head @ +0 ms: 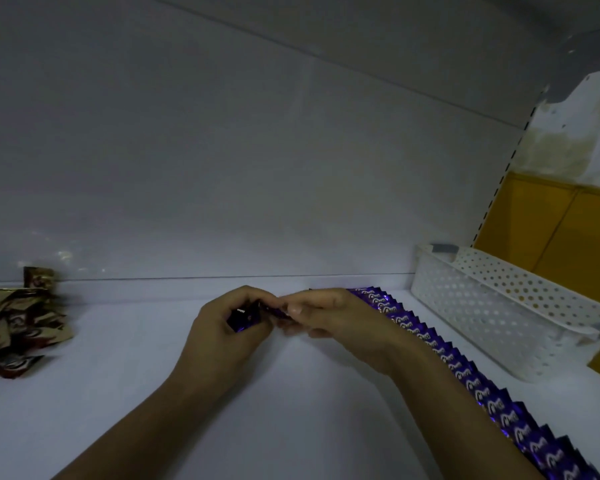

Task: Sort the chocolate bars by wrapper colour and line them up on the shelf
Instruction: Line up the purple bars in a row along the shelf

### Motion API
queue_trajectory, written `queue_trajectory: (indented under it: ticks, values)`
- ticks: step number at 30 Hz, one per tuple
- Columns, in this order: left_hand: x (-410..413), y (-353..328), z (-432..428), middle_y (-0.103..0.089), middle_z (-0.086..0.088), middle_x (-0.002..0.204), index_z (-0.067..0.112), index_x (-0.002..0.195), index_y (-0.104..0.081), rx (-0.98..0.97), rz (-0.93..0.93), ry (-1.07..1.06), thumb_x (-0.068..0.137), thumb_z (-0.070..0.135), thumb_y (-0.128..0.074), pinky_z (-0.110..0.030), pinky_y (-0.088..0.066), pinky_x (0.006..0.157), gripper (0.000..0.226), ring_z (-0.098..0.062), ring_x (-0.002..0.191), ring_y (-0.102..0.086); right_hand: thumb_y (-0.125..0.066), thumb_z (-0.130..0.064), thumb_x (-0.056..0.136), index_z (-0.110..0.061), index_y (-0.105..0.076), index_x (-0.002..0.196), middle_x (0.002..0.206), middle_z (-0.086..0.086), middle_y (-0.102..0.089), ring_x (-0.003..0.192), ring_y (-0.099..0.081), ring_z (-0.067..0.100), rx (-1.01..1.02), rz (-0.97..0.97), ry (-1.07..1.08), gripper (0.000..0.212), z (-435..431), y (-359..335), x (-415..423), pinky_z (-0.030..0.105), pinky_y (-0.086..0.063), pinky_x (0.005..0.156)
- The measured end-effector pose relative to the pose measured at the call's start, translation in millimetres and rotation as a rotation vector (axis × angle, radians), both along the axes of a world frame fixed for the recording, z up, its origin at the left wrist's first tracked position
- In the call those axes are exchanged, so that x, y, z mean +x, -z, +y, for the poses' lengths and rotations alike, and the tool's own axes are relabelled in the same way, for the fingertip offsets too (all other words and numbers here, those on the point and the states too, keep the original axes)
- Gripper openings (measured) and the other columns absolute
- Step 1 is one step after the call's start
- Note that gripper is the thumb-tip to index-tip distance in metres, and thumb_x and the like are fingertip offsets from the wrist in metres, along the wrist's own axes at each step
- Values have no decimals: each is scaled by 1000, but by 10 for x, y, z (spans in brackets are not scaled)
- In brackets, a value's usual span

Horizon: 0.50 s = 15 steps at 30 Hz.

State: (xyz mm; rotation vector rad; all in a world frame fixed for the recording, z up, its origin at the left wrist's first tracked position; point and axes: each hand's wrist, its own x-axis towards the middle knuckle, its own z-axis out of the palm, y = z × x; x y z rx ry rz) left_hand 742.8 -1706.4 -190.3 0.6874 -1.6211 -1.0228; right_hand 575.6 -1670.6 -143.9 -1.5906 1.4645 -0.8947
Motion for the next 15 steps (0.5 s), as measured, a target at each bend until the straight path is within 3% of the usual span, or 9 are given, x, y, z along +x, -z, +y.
queue_trajectory:
  ticks: [3, 5, 7, 10, 13, 15]
  values:
    - [-15, 8, -4, -66, 1, 75, 24, 92, -66, 43, -17, -52, 80, -6, -66, -10, -41, 54, 32, 0, 57, -54, -63, -1, 86, -9, -70, 102, 86, 5, -71, 77, -65, 10, -65, -190, 29, 19, -5, -5, -58, 15, -51, 76]
    - [-28, 20, -19, -65, 0, 80, 31, 99, -60, 104, -8, -106, 83, 2, -67, -14, -42, 53, 34, -2, 60, -56, -65, 4, 83, -9, -70, 95, 77, 1, -70, 70, -65, 6, -98, -192, 67, 19, -17, -3, -111, 13, -50, 70]
    - [-28, 24, -38, -63, -1, 87, 33, 102, -57, 172, 23, -155, 86, 11, -67, -18, -42, 49, 28, -10, 67, -58, -66, 5, 81, -11, -71, 93, 69, -6, -66, 65, -61, 2, -102, -42, 109, 20, -42, 33, -137, 11, -47, 64]
    - [-24, 29, -63, -59, -4, 96, 30, 106, -57, 242, 18, -181, 89, 16, -63, -13, -44, 43, 22, -20, 75, -57, -70, -6, 81, -18, -73, 95, 63, -10, -52, 65, -52, 6, -59, 354, 192, 19, -111, 138, -163, 16, -41, 66]
    - [-23, 39, -71, -61, -3, 99, 28, 105, -59, 268, -1, -140, 91, 12, -59, -17, -45, 59, 22, -20, 83, -60, -73, -19, 80, -31, -70, 79, 67, -16, -56, 72, -55, 4, -99, 559, 348, 12, -144, 148, -272, 20, -37, 70]
    - [-21, 36, -62, -63, -2, 97, 29, 103, -59, 286, -1, -107, 92, 11, -57, -20, -45, 65, 22, -20, 84, -61, -70, -23, 81, -36, -62, 70, 76, -17, -60, 86, -58, 7, -117, 714, 484, 19, -116, 136, -369, 25, -36, 83]
